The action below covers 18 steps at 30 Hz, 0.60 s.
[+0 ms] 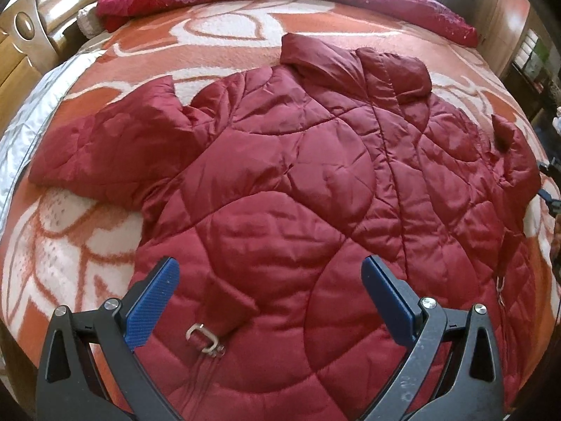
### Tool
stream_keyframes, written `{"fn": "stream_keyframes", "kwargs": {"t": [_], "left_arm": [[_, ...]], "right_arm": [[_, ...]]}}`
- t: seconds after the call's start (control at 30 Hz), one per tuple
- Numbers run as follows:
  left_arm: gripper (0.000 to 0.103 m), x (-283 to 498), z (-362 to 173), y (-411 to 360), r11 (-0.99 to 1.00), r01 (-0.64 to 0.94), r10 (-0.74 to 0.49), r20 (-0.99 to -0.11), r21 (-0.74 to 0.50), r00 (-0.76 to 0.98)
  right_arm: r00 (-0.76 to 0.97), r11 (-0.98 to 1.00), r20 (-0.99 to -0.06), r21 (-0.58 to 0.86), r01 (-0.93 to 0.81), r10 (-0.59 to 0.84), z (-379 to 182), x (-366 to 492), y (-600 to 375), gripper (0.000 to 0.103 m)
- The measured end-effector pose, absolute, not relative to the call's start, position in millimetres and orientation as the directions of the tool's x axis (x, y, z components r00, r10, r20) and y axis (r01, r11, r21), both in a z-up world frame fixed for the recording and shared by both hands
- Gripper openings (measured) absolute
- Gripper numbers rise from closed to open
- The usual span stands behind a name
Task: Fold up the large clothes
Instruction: 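Reach the right gripper to the jacket sleeve cuff and grasp it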
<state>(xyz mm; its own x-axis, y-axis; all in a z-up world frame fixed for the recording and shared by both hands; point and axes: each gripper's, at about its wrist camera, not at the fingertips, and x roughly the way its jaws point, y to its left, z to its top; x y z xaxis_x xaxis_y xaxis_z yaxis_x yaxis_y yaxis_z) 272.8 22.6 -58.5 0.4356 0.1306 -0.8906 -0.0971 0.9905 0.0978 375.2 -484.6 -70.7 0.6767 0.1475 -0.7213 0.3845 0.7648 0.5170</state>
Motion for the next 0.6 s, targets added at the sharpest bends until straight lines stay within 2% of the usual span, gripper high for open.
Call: {"fn": "stream_keyframes", "kwargs": {"t": [0.13, 0.23, 0.27, 0.33, 0.37, 0.4, 0.6], "left_arm": [[0.103, 282.0, -66.7, 19.3, 0.992, -0.090, 0.118, -0.900, 0.088, 0.420], [0.103, 286.6, -73.3, 15.8, 0.993, -0.084, 0.114, -0.907, 0.087, 0.406], [0.103, 287.3, -74.9, 15.3, 0.993, -0.083, 0.112, -0.909, 0.085, 0.402], [0.103, 288.4, -76.8, 15.0, 0.994, -0.083, 0.104, -0.911, 0.077, 0.399], [0.103, 288.9, -77.3, 15.0, 0.994, -0.083, 0.102, -0.912, 0.074, 0.398], [0.103, 288.9, -77.5, 15.2, 0.994, -0.084, 0.100, -0.912, 0.072, 0.398], [0.103, 288.2, -75.5, 17.5, 0.995, -0.089, 0.083, -0.910, 0.051, 0.407]], "right_arm": [[0.685, 0.721, -0.716, 0.546, 0.427, 0.137, -84.5, 395.0, -505.8, 0.062], [0.685, 0.674, -0.707, 0.594, 0.439, 0.176, -101.9, 410.8, -519.1, 0.050], [0.689, 0.665, -0.701, 0.605, 0.438, 0.185, -106.0, 411.5, -521.2, 0.036], [0.711, 0.649, -0.672, 0.639, 0.414, 0.208, -109.1, 410.8, -521.9, 0.024], [0.728, 0.641, -0.649, 0.660, 0.392, 0.223, -108.4, 409.6, -522.0, 0.013], [0.737, 0.641, -0.634, 0.670, 0.375, 0.232, -105.9, 408.0, -521.0, 0.010], [0.780, 0.713, -0.565, 0.661, 0.233, 0.269, -63.5, 395.5, -495.1, 0.006]]}}
